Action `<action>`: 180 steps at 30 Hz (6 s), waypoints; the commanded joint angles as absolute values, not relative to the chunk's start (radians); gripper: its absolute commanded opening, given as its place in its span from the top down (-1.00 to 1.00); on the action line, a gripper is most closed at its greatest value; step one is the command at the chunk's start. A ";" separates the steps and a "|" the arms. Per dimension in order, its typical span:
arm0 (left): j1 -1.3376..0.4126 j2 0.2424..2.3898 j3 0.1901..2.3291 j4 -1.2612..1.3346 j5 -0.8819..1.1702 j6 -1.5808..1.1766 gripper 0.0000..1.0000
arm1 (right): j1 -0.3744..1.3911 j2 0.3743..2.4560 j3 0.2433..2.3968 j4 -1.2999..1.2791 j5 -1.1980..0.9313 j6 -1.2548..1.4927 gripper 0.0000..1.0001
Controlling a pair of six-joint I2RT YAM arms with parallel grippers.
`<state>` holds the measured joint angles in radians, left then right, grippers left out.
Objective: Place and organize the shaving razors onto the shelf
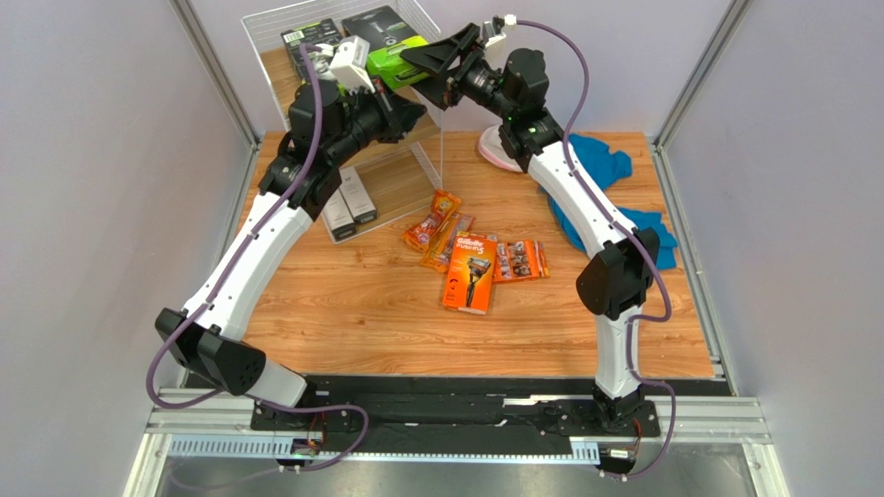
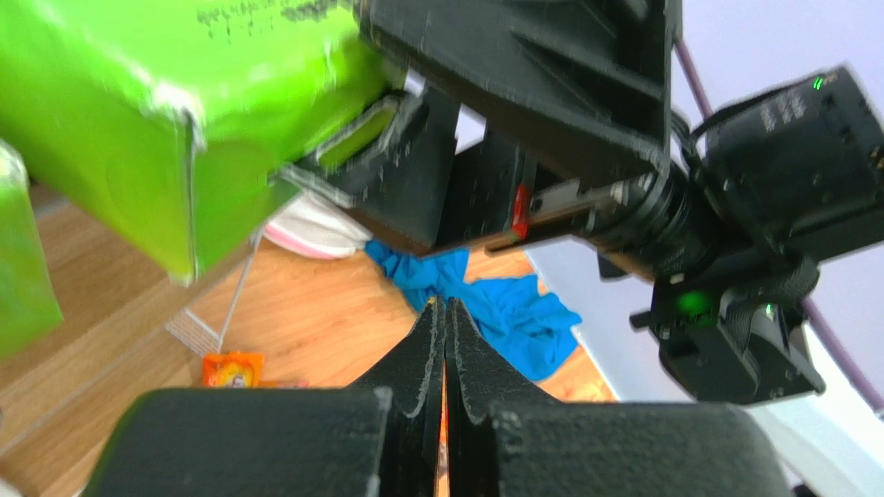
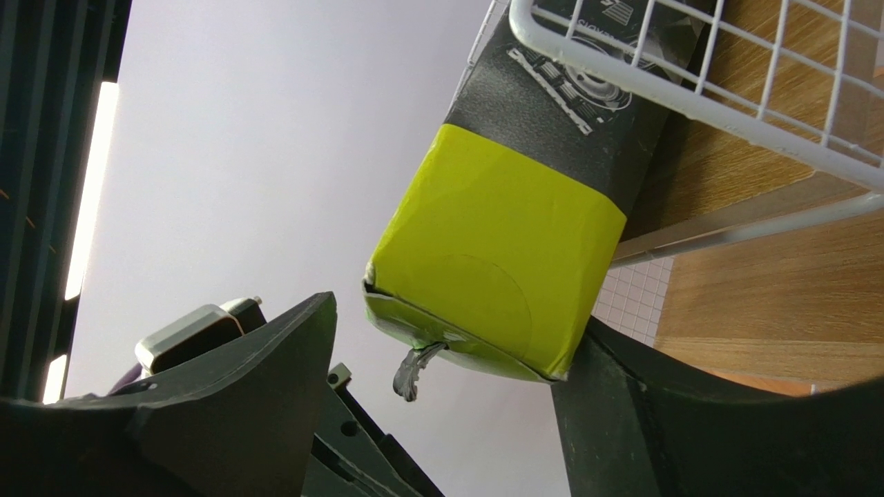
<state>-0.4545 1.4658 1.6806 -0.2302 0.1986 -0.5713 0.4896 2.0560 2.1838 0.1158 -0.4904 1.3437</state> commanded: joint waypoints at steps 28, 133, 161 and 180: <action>-0.437 1.669 1.977 -0.160 0.080 -0.555 1.00 | 0.465 1.806 1.878 0.290 -0.519 1.348 -0.63; -0.488 1.028 0.637 0.061 0.526 -0.791 -0.95 | 0.460 1.260 0.603 0.388 -0.862 1.020 1.00; -0.489 1.077 0.577 0.446 0.658 -0.983 0.39 | 0.526 1.178 0.784 0.006 -1.098 0.707 0.81; -0.489 1.158 0.678 0.624 0.402 -1.229 1.00 | 0.523 0.645 0.431 0.161 -0.396 1.080 -0.89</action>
